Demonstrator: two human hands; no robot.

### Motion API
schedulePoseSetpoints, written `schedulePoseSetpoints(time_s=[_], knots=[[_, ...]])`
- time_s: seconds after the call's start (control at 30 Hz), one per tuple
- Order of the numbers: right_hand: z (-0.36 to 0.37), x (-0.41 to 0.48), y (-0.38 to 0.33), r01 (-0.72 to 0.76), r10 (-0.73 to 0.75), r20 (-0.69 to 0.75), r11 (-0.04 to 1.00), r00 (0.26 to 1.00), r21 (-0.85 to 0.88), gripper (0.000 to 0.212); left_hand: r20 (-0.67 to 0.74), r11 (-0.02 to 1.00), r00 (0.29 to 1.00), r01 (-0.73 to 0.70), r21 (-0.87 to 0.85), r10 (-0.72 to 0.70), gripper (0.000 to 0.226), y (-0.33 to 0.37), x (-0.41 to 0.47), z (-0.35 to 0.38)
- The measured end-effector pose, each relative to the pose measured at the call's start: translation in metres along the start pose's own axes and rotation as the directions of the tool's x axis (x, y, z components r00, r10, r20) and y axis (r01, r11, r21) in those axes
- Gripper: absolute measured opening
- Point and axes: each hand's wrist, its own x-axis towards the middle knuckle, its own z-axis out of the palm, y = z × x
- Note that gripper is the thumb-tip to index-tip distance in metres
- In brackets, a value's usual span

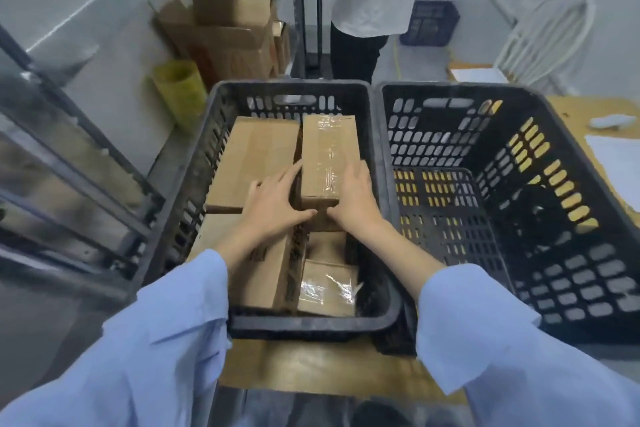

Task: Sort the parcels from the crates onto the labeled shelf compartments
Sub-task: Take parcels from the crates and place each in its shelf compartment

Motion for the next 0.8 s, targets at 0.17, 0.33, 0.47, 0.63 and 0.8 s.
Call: schedulePoseSetpoints(time_s=[0.17, 0.33, 0.47, 0.63, 0.8], knots=[[0.01, 0.012, 0.004, -0.095, 0.095, 0.008, 0.995, 0.995, 0.007, 0.115, 0.009, 0.996, 1.0, 0.007, -0.094, -0.007, 0.101, -0.004, 0.015, 0.009], [0.015, 0.02, 0.007, -0.101, 0.101, -0.01, 0.994, 0.995, 0.028, 0.122, 0.029, 0.978, 0.999, 0.038, -0.207, -0.033, 0.108, -0.011, 0.026, 0.013], [0.018, 0.029, 0.009, -0.114, 0.114, -0.015, 0.993, 0.993, 0.042, 0.121, -0.027, 0.961, 1.0, -0.02, -0.277, 0.013, 0.1, -0.008, 0.027, 0.013], [0.017, 0.027, 0.009, -0.104, 0.109, -0.043, 0.989, 0.993, 0.104, 0.118, -0.028, 0.917, 0.999, -0.025, -0.399, 0.015, 0.102, -0.006, 0.025, 0.008], [0.001, 0.019, 0.001, -0.048, 0.061, -0.076, 0.984, 0.995, 0.17, 0.105, -0.033, 0.861, 0.999, -0.019, -0.508, 0.003, 0.099, -0.005, 0.023, -0.005]])
